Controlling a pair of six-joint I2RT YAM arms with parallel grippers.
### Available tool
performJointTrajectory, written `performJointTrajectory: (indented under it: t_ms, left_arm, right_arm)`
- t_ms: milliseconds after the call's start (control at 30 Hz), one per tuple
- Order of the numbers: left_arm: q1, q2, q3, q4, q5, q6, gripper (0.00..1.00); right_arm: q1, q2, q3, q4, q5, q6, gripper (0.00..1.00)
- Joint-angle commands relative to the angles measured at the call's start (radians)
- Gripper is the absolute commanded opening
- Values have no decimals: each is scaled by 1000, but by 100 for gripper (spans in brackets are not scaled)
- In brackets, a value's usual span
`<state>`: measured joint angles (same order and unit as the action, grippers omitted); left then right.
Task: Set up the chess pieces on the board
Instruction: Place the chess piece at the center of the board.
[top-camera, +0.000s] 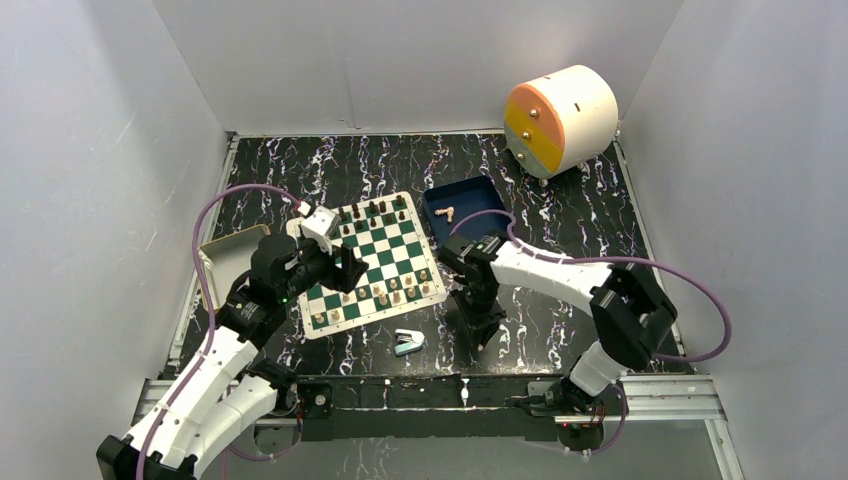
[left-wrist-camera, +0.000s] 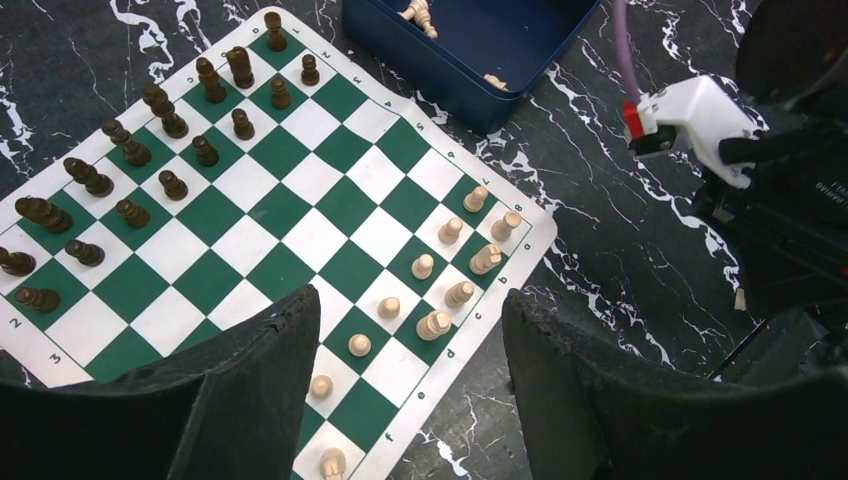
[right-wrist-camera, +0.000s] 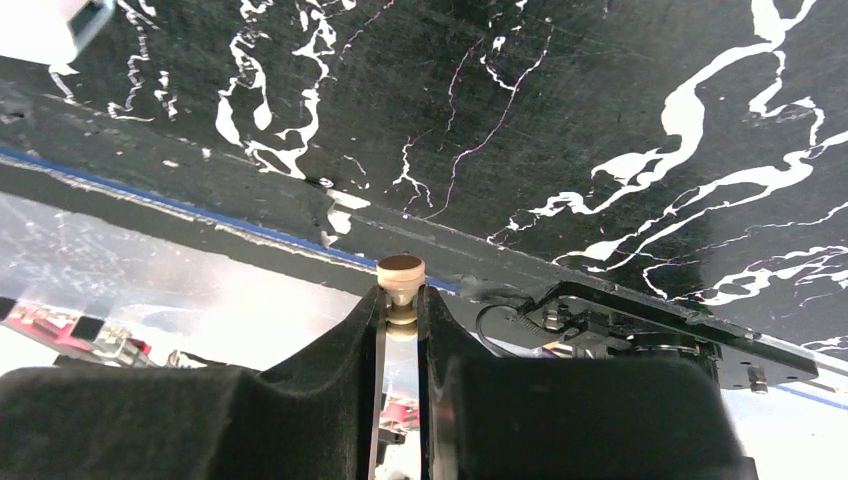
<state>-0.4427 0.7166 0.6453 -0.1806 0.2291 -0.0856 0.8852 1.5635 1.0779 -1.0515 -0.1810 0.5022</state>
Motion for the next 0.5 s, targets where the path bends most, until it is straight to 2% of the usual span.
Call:
performJointTrajectory:
  t_ms: [0, 200, 467]
  left_arm:
    - [-17, -27, 15, -17, -16, 24, 64]
    - [-22, -47, 15, -20, -30, 29, 64]
    - [-27, -56, 14, -26, -37, 32, 64]
  right_arm:
    - [62, 40, 1, -11, 61, 67, 21]
    - [112, 81, -41, 45, 39, 81, 22]
    - [111, 130, -79, 104, 57, 52, 24]
